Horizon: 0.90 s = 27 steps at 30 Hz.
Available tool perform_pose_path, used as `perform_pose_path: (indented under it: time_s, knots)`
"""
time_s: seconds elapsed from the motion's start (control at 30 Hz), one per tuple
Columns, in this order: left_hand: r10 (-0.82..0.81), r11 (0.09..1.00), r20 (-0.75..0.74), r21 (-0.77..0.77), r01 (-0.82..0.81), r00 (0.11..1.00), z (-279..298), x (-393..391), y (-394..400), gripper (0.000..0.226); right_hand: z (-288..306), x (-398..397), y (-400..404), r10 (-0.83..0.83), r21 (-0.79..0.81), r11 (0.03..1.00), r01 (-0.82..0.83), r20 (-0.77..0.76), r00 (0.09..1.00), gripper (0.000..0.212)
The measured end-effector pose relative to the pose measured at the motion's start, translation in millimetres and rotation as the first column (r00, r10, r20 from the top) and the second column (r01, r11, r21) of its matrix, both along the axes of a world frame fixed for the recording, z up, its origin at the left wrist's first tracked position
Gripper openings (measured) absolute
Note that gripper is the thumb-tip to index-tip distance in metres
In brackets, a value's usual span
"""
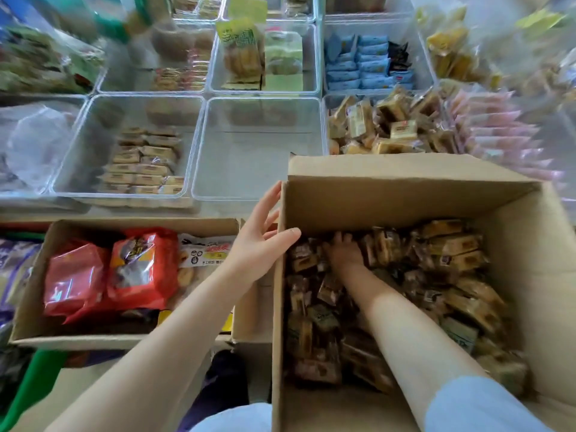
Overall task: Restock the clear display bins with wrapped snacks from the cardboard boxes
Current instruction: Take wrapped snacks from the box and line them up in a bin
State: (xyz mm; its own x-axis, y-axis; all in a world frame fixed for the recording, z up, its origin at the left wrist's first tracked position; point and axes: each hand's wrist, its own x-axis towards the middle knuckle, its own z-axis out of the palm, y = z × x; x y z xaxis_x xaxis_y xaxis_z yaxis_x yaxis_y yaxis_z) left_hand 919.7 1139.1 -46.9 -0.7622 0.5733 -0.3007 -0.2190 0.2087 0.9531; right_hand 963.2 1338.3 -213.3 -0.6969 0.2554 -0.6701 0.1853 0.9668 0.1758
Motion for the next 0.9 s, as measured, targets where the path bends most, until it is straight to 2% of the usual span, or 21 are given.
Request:
perform_pose_path:
  time_s: [0.07,0.1,0.17,0.2,0.23,0.3,0.37,0.4,0.43,0.5,0.53,0.6,0.73,0.83,0.9]
  knots:
    - [0.002,1.0,-0.008,0.006,-0.002,1.0,0.9,1.1,1.4,0.077,2.8,-0.8,2.5,-0.01,-0.027,1.0,0.009,-0.054,0.998,0.056]
    - [0.0,1.0,-0.014,0.003,0.0,1.0,1.6,1.4,2.1,0.076,9.2,-0.8,4.5,-0.05,-0.09,0.995,0.044,-0.067,0.997,0.061]
    - [-0.003,1.0,-0.013,-0.011,0.003,1.0,2.3,1.7,2.9,0.073,30.8,-1.0,10.5,-0.212,-0.326,0.926,0.189,-0.037,0.976,0.074]
    - [-0.005,1.0,-0.008,-0.007,0.005,1.0,2.5,1.7,2.7,0.072,47.7,-0.3,13.2,-0.309,-0.471,0.839,0.274,0.002,0.951,0.075]
    - [-0.011,1.0,-0.001,0.006,0.011,1.0,3.5,2.0,2.2,0.072,65.7,0.8,16.3,-0.398,-0.607,0.715,0.346,0.054,0.916,0.072]
    - [-0.028,0.999,0.012,0.032,0.028,1.0,5.5,1.8,0.0,0.072,106.2,6.3,21.7,-0.525,-0.822,0.349,0.45,0.226,0.821,0.056]
    - [-0.044,0.998,0.023,0.046,0.043,0.999,5.9,1.1,-3.1,0.072,141.8,13.6,28.1,-0.542,-0.89,-0.075,0.449,0.415,0.731,0.038]
    - [-0.049,0.998,0.022,0.038,0.048,0.999,5.4,1.2,-4.9,0.071,157.9,16.1,30.2,-0.521,-0.885,-0.23,0.404,0.463,0.717,0.038]
    - [-0.048,0.999,0.009,0.01,0.048,0.999,4.4,1.0,-7.2,0.071,174.0,16.8,29.7,-0.497,-0.87,-0.348,0.35,0.488,0.718,0.042]
    - [-0.04,0.998,-0.046,-0.052,0.037,0.998,2.4,-0.5,-12.5,0.068,200.0,9.3,21.0,-0.472,-0.824,-0.496,0.275,0.521,0.711,0.053]
    - [-0.029,0.997,-0.072,-0.069,0.024,0.997,2.6,-2.3,-15.9,0.062,212.3,2.3,12.5,-0.481,-0.812,-0.531,0.241,0.523,0.703,0.055]
    - [0.027,0.997,-0.102,-0.074,-0.034,0.994,2.8,-13.0,-26.8,0.046,227.0,-16.6,-6.4,-0.555,-0.833,-0.528,0.163,0.484,0.676,0.055]
    - [0.167,0.973,-0.226,-0.117,-0.197,0.96,-7.0,-67.7,-73.0,0.027,239.6,-67.9,-59.9,-0.67,-0.886,-0.437,0.156,0.436,0.601,0.059]
    - [0.151,0.933,-0.382,-0.25,-0.26,0.912,-27.4,-129.7,-123.2,0.023,231.4,-117.8,-107.2,-0.737,-0.91,-0.354,0.215,0.413,0.535,0.056]
    - [0.107,0.883,-0.452,-0.365,-0.293,0.885,-43.5,-171.4,-157.6,0.025,222.0,-152.1,-136.3,-0.783,-0.92,-0.284,0.271,0.385,0.488,0.043]
